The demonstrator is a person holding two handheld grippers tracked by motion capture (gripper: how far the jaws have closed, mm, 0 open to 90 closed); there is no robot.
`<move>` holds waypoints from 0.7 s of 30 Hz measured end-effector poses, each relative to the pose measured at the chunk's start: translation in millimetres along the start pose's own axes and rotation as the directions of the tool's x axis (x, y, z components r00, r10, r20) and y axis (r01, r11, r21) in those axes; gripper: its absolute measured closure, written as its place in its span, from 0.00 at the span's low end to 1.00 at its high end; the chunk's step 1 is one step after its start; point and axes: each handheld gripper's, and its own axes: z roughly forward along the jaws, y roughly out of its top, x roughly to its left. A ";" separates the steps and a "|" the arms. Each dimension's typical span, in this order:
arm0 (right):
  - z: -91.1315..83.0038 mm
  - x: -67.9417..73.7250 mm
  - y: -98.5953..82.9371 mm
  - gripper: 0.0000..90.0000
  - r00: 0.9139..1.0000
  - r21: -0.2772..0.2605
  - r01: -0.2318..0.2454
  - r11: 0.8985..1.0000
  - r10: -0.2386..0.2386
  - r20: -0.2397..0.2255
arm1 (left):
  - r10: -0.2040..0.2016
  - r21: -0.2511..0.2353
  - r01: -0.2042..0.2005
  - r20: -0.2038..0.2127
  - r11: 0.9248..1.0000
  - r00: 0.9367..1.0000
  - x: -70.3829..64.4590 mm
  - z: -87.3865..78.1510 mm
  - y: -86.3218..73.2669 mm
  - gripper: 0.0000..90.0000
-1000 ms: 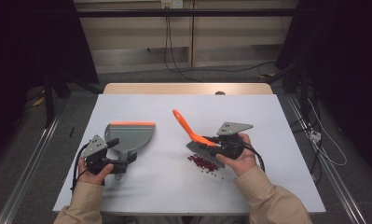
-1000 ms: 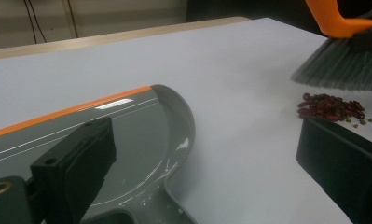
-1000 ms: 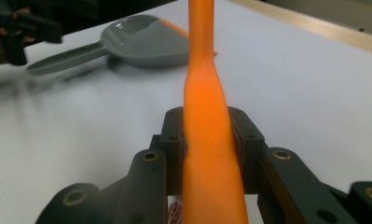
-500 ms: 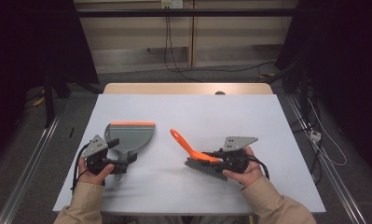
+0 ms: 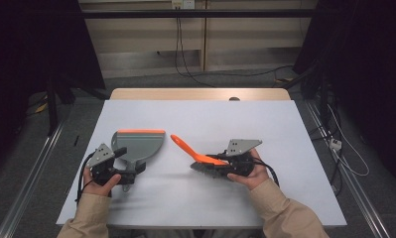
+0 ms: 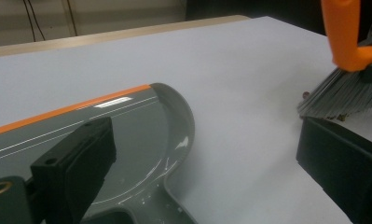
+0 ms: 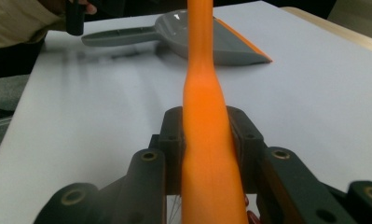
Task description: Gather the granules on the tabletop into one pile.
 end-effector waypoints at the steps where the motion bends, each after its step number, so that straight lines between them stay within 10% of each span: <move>1: -1.7 -0.9 1.5 0.79 1.000 -0.004 -0.001 1.000 0.001 0.010 | 0.002 0.003 -0.002 0.001 1.000 1.000 0.1 0.2 0.0 0.05; 10: -22.4 -9.8 5.1 0.79 0.988 -0.045 -0.073 0.996 0.079 0.130 | 0.004 0.091 -0.001 -0.023 0.996 1.000 -5.4 -4.4 4.3 0.05; 21: -47.6 -23.5 -19.3 0.79 0.942 -0.024 -0.150 0.988 0.150 0.299 | -0.041 0.273 0.072 -0.118 0.959 0.992 -1.4 -0.6 -11.6 0.11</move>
